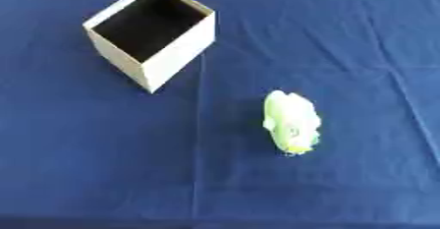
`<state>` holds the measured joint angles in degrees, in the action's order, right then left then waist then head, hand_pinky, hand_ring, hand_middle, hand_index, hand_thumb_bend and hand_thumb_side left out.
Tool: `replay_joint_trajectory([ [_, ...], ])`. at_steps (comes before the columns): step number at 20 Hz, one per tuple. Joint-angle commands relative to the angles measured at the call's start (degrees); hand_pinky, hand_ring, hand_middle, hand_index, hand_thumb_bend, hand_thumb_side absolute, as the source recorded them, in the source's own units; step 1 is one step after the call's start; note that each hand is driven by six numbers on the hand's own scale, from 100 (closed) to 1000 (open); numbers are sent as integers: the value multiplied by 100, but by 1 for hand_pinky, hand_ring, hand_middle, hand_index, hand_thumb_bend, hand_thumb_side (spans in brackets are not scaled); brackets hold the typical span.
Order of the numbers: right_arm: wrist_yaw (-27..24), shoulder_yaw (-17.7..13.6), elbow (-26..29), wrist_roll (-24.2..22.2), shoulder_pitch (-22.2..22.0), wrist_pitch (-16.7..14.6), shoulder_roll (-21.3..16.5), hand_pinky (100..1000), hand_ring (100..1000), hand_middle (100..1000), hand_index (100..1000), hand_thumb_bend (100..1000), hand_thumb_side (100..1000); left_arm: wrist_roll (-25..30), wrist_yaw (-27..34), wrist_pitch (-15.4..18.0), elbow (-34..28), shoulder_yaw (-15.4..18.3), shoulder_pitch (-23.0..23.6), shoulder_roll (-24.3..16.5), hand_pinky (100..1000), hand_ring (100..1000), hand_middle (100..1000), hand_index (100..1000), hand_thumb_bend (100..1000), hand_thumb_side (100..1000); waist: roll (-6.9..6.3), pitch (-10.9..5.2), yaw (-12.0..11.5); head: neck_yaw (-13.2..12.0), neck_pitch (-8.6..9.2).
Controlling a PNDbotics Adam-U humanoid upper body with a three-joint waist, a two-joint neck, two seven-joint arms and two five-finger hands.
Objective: Pick up objects on the table and place them in the box.
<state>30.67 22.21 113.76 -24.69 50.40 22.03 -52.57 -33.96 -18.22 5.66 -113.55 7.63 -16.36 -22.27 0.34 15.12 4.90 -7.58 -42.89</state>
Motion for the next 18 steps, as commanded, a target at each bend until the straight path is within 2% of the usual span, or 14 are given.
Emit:
replay_joint_trajectory([
  [1,-168,155,83,-656,226,42,-342,887,975,931,939,100,1000,12,-30,-15,-104,30,-28,-170,496,615,730,871,395,717,17,-111,1,-7,-52],
  [7,-424,572,83,-1421,549,333,-288,911,983,941,977,100,1000,36,-12,-6,-104,10,-39,-166,496,615,730,871,393,716,34,-117,-24,116,-10],
  [12,-782,756,83,-1625,615,681,-268,941,970,926,1000,100,864,39,-3,4,-104,4,-56,-157,496,616,730,871,392,716,47,-115,-24,191,-12],
  [15,-1023,856,83,-1672,620,864,-248,949,965,925,1000,100,837,45,3,13,-104,-4,-71,-146,496,616,730,871,392,715,56,-118,-27,259,-16],
  [18,-1247,979,83,-1755,621,896,-227,963,960,921,1000,100,761,49,8,15,-104,-6,-71,-144,496,616,730,871,391,715,62,-120,-30,317,-13],
])
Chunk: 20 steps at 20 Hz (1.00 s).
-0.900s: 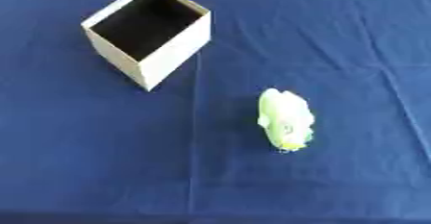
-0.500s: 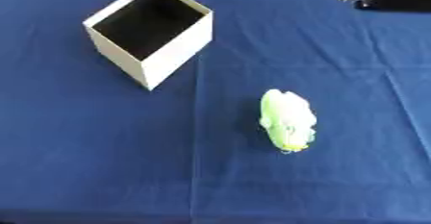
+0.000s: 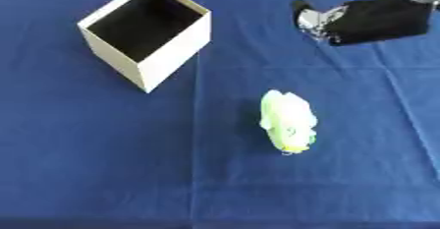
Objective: Pick up objects on the table and place them in the box.
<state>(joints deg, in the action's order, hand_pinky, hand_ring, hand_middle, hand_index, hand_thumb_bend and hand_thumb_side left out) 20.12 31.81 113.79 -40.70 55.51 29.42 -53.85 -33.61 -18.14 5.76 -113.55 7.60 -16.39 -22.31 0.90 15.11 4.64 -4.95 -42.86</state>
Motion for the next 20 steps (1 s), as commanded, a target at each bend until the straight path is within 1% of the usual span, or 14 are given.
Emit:
replay_joint_trajectory([
  [1,-271,68,80,-182,105,137,-92,966,958,921,1000,100,751,13,3,6,-104,-3,-67,-141,496,616,730,872,391,715,10,-119,-4,71,-16],
  [3,-394,164,80,-246,100,62,-82,970,956,921,1000,100,741,16,7,9,-104,-8,-71,-142,497,616,730,872,390,715,19,-120,5,84,-21],
  [5,-416,230,80,-292,87,-16,-74,974,950,912,1000,100,692,21,8,13,-104,-13,-76,-143,497,616,730,872,388,715,31,-121,18,87,-27],
  [6,-424,253,80,-301,68,-43,-61,974,950,913,1000,100,693,23,10,13,-104,-15,-76,-140,497,616,729,872,388,715,36,-121,24,90,-30],
  [10,-455,365,80,-364,20,-145,19,974,969,924,1000,100,736,34,23,18,-104,-26,-79,-126,497,616,729,872,388,715,45,-127,26,107,-42],
  [11,-400,403,80,-404,6,-190,35,973,972,924,1000,100,745,37,26,21,-104,-29,-81,-123,496,616,729,872,387,714,46,-128,24,112,-44],
  [13,-230,480,80,-514,-46,-286,62,972,971,926,1000,100,801,44,32,22,-104,-33,-75,-119,496,615,729,873,388,714,43,-131,18,119,-44],
  [14,-157,516,80,-571,-81,-306,84,972,972,927,1000,100,804,47,37,22,-104,-35,-74,-114,496,615,729,873,387,714,40,-130,15,129,-43],
  [17,64,579,80,-687,-177,-273,143,968,973,930,1000,100,808,55,52,26,-104,-45,-79,-94,496,615,729,873,387,715,33,-127,7,155,-42],
  [20,314,648,80,-799,-297,-205,188,963,973,931,1000,100,855,65,64,31,-104,-54,-86,-82,496,614,729,873,387,716,23,-118,-7,184,-52],
])
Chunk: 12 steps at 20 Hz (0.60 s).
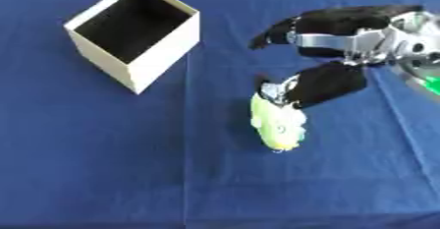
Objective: Pick up objects on the table and place them in the box.
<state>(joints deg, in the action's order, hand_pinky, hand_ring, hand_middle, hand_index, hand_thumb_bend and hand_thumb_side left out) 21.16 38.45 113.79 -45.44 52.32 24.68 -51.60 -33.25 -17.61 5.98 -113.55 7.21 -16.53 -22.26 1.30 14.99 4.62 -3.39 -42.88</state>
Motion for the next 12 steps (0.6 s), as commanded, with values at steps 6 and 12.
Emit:
replay_joint_trajectory([
  [6,763,12,80,-441,-250,290,41,962,975,937,1000,100,918,39,28,13,-104,-25,-89,-69,495,613,728,873,383,715,-40,-77,-27,101,-53],
  [12,1095,-9,80,-553,-477,190,51,965,973,936,1000,122,1000,48,47,14,-104,-36,-89,-50,495,612,728,873,381,715,-42,-71,-41,154,-48],
])
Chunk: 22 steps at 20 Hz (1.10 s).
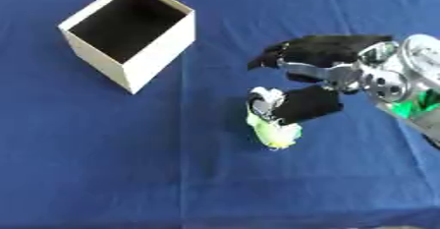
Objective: Pick up objects on the table and place them in the box.
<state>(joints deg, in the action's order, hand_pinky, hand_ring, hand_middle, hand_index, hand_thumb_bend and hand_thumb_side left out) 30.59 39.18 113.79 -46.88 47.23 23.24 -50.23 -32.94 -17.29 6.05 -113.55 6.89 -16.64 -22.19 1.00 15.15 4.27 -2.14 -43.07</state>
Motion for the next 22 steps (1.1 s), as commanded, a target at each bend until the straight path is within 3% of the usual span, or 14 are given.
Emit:
replay_joint_trajectory([
  [1,225,-98,80,-409,-2,331,-91,965,973,937,1000,129,1000,21,15,7,-104,-6,-81,-57,495,612,727,873,381,715,-15,-85,-10,35,-25],
  [7,264,-59,80,-499,-143,189,-144,973,972,938,1000,129,989,30,20,-24,-104,-4,-77,-50,495,612,725,874,381,711,-14,-80,-21,67,-19],
  [11,280,-24,80,-508,-231,309,-179,971,974,942,1000,150,1000,31,25,-21,-104,-12,-95,-38,494,611,724,874,382,715,-16,-75,-35,93,8],
  [15,557,48,36,-509,-280,412,-129,965,975,946,1000,187,1000,36,38,-20,-104,-21,-94,-15,494,610,723,874,380,715,-22,-68,-49,127,14],
  [22,1039,165,-386,-509,-324,236,92,961,975,945,1000,226,1000,48,61,-20,-104,-31,-88,12,493,609,716,871,378,716,-37,-54,-60,149,26],
])
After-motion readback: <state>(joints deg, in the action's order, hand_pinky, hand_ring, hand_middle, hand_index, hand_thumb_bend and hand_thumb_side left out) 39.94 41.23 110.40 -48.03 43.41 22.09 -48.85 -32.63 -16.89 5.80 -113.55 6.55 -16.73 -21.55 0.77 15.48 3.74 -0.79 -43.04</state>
